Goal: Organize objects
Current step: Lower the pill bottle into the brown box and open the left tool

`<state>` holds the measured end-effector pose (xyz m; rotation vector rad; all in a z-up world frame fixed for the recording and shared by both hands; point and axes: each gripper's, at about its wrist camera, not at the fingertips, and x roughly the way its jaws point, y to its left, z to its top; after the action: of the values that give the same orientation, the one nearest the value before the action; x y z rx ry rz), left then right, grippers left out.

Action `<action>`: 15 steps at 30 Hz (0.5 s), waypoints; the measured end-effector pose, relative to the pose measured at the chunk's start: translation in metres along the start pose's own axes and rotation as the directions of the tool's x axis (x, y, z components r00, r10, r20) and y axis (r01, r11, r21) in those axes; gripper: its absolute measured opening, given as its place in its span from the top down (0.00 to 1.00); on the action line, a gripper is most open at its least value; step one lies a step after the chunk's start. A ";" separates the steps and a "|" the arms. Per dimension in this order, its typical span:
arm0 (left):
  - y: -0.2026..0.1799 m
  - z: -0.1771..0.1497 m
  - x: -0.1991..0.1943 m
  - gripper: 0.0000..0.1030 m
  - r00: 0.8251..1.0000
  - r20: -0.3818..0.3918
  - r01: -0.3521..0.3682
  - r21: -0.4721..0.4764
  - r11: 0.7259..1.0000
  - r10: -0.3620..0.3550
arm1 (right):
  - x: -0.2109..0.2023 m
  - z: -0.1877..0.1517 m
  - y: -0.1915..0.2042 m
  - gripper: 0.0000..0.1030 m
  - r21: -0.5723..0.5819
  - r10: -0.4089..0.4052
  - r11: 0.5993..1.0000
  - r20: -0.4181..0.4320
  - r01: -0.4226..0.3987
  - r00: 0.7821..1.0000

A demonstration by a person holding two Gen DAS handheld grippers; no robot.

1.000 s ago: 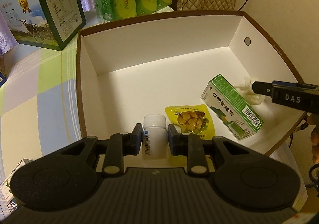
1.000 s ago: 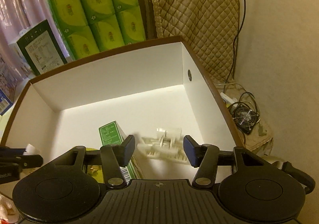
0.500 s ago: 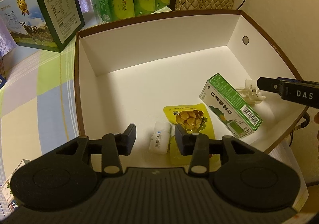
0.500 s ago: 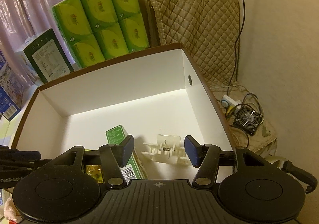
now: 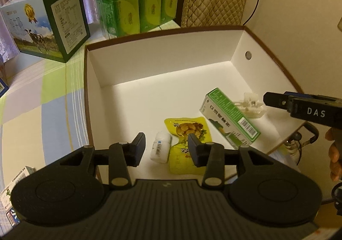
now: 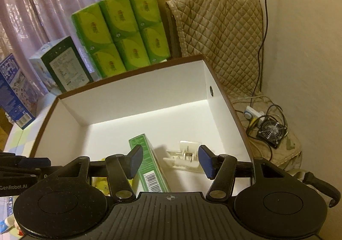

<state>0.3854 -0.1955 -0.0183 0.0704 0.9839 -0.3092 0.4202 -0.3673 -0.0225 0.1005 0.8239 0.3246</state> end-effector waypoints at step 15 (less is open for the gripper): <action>0.026 -0.029 -0.064 0.62 0.996 0.077 -0.036 -0.099 0.994 0.044 | -0.040 -0.013 0.042 0.47 -0.063 0.123 0.991 0.026 -0.121 0.992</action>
<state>0.3364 -0.1508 0.0163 -0.0114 0.9167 -0.2252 0.3750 -0.3413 0.0057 0.0985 0.7788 0.4625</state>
